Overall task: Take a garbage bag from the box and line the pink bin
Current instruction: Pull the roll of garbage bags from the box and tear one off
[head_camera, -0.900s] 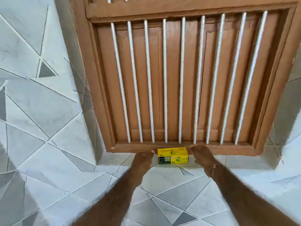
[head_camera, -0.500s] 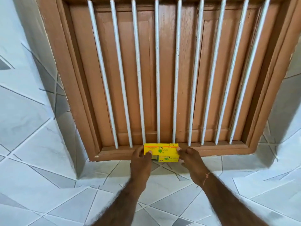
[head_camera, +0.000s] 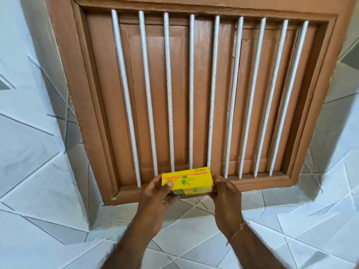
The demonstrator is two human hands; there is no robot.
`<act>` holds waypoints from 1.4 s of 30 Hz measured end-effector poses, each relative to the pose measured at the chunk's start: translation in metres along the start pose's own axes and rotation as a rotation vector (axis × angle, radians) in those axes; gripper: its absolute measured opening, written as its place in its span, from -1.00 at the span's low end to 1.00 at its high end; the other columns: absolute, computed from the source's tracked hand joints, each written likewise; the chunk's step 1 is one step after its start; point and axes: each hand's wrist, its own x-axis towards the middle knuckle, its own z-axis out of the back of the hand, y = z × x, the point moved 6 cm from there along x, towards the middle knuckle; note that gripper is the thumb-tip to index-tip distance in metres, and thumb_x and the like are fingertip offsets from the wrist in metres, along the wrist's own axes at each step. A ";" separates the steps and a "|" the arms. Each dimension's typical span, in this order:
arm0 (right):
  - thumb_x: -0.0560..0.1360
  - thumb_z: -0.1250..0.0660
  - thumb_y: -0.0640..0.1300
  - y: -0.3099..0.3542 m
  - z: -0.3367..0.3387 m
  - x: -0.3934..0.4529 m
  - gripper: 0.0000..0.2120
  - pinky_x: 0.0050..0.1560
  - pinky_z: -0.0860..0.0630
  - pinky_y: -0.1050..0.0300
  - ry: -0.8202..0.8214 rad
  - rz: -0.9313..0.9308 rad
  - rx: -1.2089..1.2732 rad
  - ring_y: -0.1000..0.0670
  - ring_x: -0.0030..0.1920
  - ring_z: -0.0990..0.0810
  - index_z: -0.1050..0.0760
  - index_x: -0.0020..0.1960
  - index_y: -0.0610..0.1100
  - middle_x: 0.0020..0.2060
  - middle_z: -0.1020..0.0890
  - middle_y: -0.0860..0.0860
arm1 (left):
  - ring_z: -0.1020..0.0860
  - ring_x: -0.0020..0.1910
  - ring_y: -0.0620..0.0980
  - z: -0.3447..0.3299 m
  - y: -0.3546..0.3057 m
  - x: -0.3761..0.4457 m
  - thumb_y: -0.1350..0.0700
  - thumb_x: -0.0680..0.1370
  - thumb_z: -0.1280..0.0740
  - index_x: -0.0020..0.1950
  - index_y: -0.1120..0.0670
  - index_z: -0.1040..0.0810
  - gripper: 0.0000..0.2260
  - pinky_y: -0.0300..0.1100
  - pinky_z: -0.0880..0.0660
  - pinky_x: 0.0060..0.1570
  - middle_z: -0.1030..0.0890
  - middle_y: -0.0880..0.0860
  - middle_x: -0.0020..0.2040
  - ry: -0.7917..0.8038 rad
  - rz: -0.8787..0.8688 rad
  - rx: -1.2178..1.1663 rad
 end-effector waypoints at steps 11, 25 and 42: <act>0.64 -0.15 -0.07 0.020 -0.007 -0.020 -0.66 -0.06 -0.61 -0.05 0.027 0.100 -0.136 -0.09 -0.16 -0.65 -0.64 -0.15 -0.10 -0.26 -0.69 -0.08 | -0.68 0.06 0.13 -0.012 -0.023 -0.014 0.12 0.37 -0.48 0.31 0.11 -0.50 -0.49 0.00 -0.64 0.01 -0.68 0.15 0.09 -0.021 -0.153 0.183; 0.53 -0.19 -0.35 -0.028 0.024 -0.015 -0.77 -0.51 -0.41 0.28 -0.025 -0.470 -0.020 -0.04 -0.45 -0.52 -0.55 -0.22 -0.21 -0.44 -0.60 -0.14 | -0.65 0.06 0.02 -0.050 -0.078 -0.020 0.06 0.43 -0.48 0.24 0.02 -0.56 -0.61 -0.07 -0.62 0.00 -0.66 0.02 0.10 0.077 -0.291 0.659; 0.52 -0.29 0.13 -0.021 -0.015 -0.024 -0.49 -0.10 -0.66 -0.14 0.275 -0.676 0.767 -0.34 -0.01 -0.68 -0.54 0.27 -0.22 0.16 -0.64 -0.27 | -0.47 0.17 -0.03 -0.162 -0.105 -0.031 -0.04 0.40 -0.46 0.27 -0.15 -0.42 -0.53 0.04 -0.52 0.13 -0.40 -0.08 0.21 0.425 -0.460 1.599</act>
